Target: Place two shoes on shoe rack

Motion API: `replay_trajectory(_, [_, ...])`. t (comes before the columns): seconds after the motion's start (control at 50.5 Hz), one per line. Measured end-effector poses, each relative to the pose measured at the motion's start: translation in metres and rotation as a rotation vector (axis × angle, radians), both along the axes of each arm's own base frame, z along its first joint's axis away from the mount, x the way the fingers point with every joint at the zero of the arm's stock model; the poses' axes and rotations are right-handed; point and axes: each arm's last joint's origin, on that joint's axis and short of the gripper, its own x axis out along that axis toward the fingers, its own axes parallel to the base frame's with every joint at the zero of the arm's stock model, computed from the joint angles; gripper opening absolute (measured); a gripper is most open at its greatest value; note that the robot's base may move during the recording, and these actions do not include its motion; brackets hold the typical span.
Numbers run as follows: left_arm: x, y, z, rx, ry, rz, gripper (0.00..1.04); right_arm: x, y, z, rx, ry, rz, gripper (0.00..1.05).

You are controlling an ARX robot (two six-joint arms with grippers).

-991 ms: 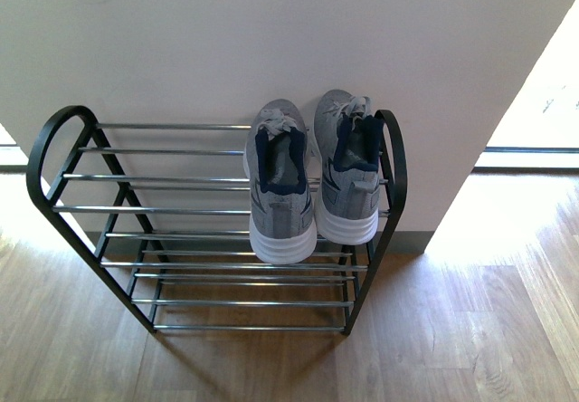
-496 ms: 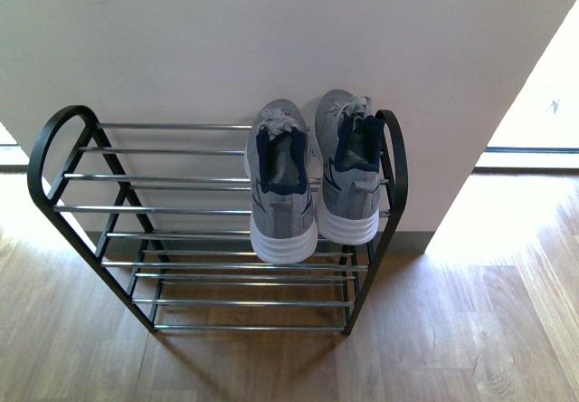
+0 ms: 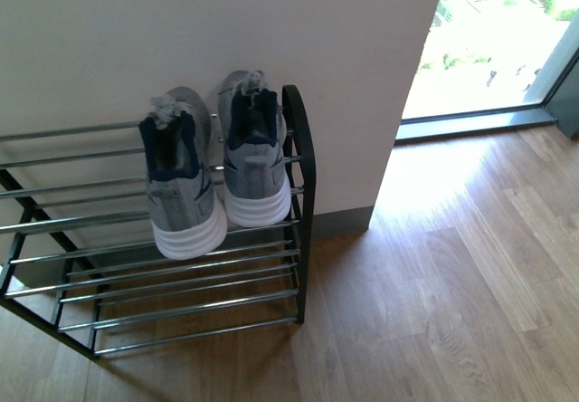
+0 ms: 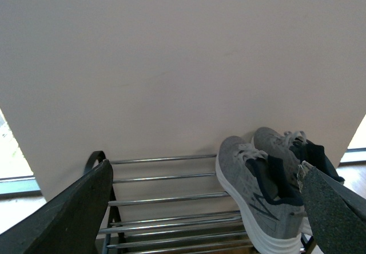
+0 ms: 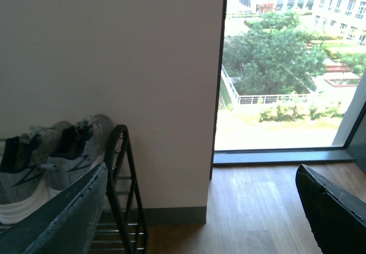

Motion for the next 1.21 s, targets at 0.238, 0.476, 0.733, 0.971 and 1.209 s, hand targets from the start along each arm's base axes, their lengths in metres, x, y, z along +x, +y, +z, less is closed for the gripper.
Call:
replay_trajectory(0.238, [0.0,0.0002,0.0,0.0,0.0,0.005,0.95,0.0,0.0001,-0.0001,0.002,0.001,0.005,0.96])
replay_trajectory(0.476, [0.0,0.0,0.0,0.002,0.0,0.002,0.95,0.0,0.0,-0.0001,0.003,0.001,0.001,0.96])
replay_trajectory(0.733, [0.0,0.0003,0.0,0.002,0.0,0.008,0.95,0.0,0.0004,-0.0002,0.005,0.002,0.01,0.96])
replay_trajectory(0.971, [0.0,0.0002,0.0,0.002,0.0,0.005,0.95,0.0001,0.0002,-0.0004,0.005,0.004,0.006,0.96])
replay_trajectory(1.209, [0.0,0.0002,0.0,0.002,0.0,0.005,0.95,0.0001,0.0002,-0.0004,0.006,0.004,0.006,0.96])
